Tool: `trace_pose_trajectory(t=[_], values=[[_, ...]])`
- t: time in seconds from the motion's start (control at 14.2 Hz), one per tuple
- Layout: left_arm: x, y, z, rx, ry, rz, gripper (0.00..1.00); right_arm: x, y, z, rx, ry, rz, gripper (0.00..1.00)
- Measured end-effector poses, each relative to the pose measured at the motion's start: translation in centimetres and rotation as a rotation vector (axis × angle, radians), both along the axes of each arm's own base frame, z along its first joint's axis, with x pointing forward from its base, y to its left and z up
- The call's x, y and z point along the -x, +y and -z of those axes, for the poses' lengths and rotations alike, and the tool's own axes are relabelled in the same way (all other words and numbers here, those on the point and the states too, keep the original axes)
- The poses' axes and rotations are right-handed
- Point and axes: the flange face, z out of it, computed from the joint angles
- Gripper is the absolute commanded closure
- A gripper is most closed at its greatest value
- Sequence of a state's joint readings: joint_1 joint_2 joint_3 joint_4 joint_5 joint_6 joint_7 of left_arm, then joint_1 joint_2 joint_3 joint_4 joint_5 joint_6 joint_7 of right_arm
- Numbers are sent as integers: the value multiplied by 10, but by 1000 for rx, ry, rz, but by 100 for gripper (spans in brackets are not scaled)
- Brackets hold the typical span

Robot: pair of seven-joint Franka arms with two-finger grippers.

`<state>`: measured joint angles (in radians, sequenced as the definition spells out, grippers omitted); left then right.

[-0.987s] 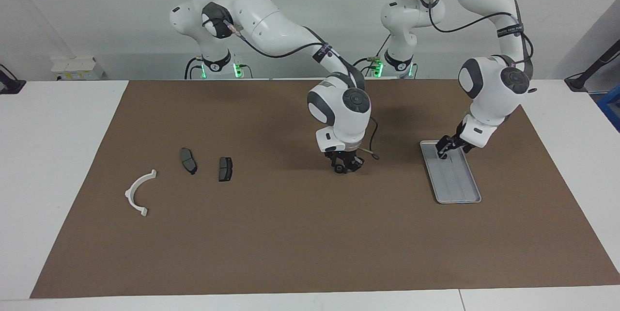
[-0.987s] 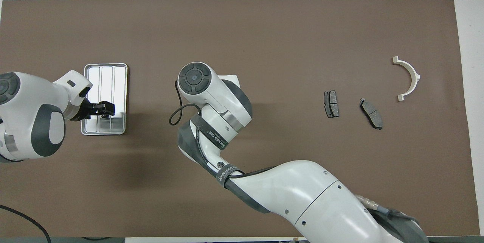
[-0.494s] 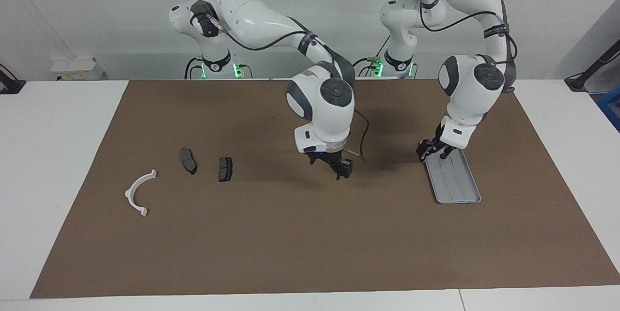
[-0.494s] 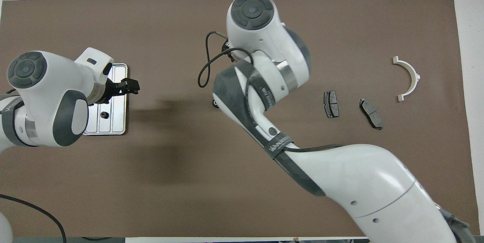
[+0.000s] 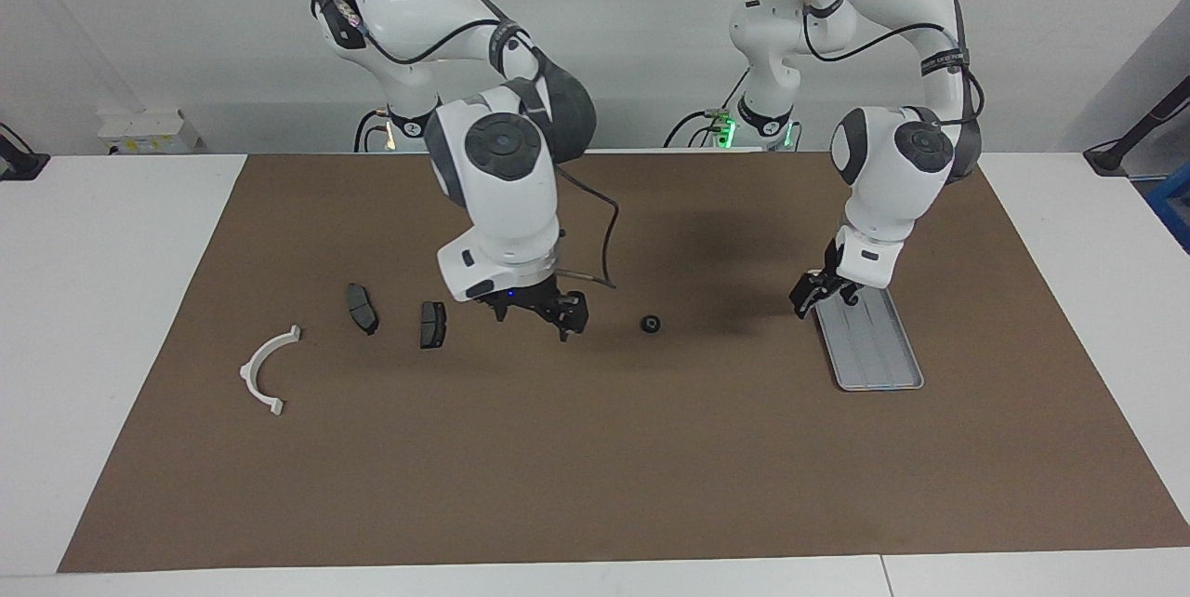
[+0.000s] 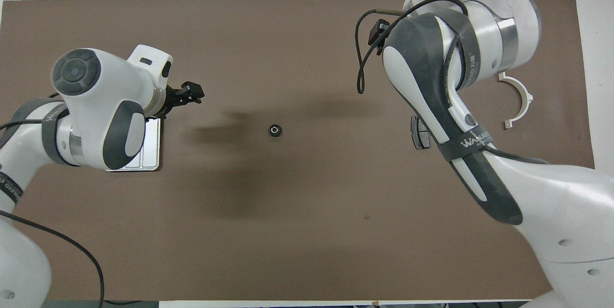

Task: Pick bearing gear from pile to tray
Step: 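Grasp the ring with the left gripper while the right gripper returns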

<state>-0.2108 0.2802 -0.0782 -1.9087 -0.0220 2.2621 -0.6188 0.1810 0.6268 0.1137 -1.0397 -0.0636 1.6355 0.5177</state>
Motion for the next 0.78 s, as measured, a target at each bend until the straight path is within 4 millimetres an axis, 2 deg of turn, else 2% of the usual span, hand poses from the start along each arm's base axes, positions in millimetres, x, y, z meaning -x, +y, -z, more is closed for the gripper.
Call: trace_pose_trajectory(t=[0.14,0.21,0.35,0.42,0.56,0.78], values=[[-4,-50,20,8,17,-31,0,-3,-19,7,2,14,-21,0],[-1,-82,26,14,22,-49,0,-5,-27,8,2,18,-42,0],[17,-148,34,20,28,-67,0,-6,-44,10,1,26,-100,0],[29,-173,38,17,30,-64,0,-7,-52,9,0,26,-140,0],[41,-191,43,7,35,-63,0,-6,-71,1,4,16,-246,0],[43,-187,52,-8,46,-68,8,6,-106,-19,34,-52,-389,0]])
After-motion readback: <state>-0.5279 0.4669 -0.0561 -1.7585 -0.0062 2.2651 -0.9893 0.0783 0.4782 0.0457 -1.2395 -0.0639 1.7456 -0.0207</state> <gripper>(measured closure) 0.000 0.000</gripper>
